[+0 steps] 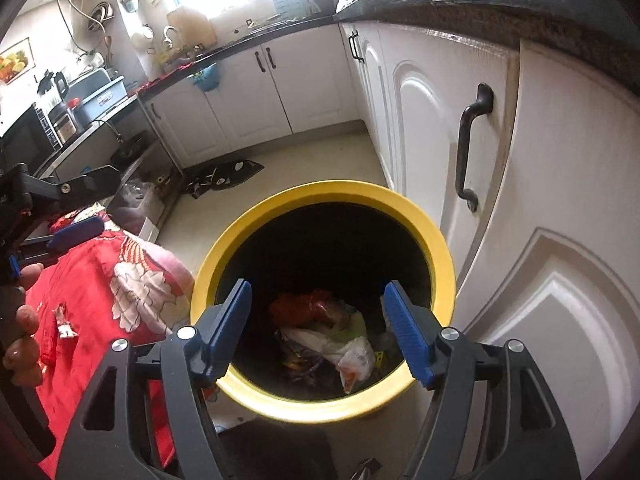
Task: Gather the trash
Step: 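Open both grippers to drop the bar and packet into the yellow bin, then move both open grippers back to the red can and red wrapper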
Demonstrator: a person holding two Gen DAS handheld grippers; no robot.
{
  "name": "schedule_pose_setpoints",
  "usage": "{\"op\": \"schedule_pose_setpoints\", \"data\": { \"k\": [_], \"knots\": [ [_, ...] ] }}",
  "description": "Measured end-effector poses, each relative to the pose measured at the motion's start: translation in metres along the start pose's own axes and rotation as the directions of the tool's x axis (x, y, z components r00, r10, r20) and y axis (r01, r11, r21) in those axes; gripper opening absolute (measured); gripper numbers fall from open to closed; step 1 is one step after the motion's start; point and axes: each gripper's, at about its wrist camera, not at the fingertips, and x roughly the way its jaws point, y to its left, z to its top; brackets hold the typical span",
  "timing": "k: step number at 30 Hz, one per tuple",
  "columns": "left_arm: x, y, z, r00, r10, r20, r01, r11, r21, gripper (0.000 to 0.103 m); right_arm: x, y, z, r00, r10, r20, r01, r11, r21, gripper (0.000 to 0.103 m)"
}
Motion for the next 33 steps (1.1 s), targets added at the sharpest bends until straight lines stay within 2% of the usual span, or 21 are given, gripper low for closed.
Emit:
{"op": "schedule_pose_setpoints", "data": {
  "k": [2,11,19,28,33],
  "knots": [
    [-0.006,0.007,-0.001,1.000,0.017,0.012,-0.017,1.000,-0.010,0.092,-0.003,0.005,-0.002,1.000,0.007,0.000,-0.007,1.000,-0.009,0.067],
    [-0.050,0.048,-0.013,0.988,0.129,0.084,-0.126,0.991,-0.048,0.092,-0.020,0.051,-0.002,0.996,0.084,0.027,-0.081,0.993,-0.087,0.070],
    [-0.103,0.096,-0.026,0.955,0.255,0.151,-0.243,0.965,-0.098,0.092,-0.030,0.112,0.000,0.983,0.182,0.025,-0.172,0.962,-0.213,0.070],
    [-0.158,0.160,-0.042,0.915,0.369,0.164,-0.331,0.918,-0.219,0.092,-0.025,0.192,-0.002,0.957,0.286,-0.047,-0.284,0.892,-0.353,0.070],
    [-0.178,0.195,-0.055,0.907,0.401,0.129,-0.353,0.890,-0.288,0.092,-0.018,0.238,-0.007,0.933,0.339,-0.118,-0.356,0.828,-0.433,0.070]
  ]
}}
